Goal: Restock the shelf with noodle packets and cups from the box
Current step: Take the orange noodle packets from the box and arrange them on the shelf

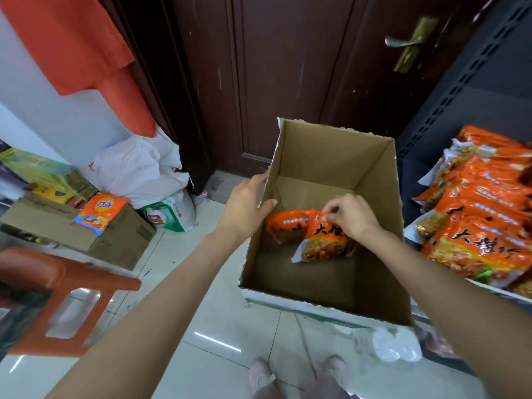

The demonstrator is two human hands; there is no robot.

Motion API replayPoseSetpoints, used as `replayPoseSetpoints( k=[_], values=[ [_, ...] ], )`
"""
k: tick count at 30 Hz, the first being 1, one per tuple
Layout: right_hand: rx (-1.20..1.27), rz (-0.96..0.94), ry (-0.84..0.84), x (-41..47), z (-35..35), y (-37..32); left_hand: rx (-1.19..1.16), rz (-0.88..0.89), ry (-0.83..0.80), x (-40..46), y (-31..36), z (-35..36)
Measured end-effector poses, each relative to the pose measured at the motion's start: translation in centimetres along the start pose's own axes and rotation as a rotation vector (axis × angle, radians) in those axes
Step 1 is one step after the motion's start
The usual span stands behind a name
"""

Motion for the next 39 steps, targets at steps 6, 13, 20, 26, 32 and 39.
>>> replayPoseSetpoints(
  k=[6, 13, 20, 26, 32, 39],
  values=[
    [0.068, -0.167, 0.379, -1.2, -10.3, -2.8, 0.088, 0.317, -0.013, 1.9, 6.6, -1.1],
    [0.257, -0.222, 0.678, -5.2, -22.0, -1.0, 0.131, 0.456, 0.127, 2.3, 16.0, -2.4],
    [0.287, -0.152, 0.85, -12.7, -29.7, 9.5, -0.052, 0.639, 0.176, -2.9, 28.7, 2.0],
    [0.097, -0.043, 0.827, -20.5, -33.6, 22.9, -0.069, 0.697, 0.13, -9.6, 38.8, 11.7],
    [0.023, 0.104, 0.776, -26.8, -36.6, 35.6, -0.071, 0.696, 0.084, -15.3, 46.9, 21.5],
    [-0.093, 0.236, 0.784, -30.3, -39.4, 46.2, -0.067, 0.711, -0.018, -17.5, 53.1, 29.1]
  ],
)
Point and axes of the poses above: each hand's wrist, its own x-axis towards the middle knuckle, its own z-axis out of the palm, y = z × x, the point moved 5 cm from there along x, towards the middle knuckle, and after that the axes turned 11 degrees about y, right-handed, at the moved point
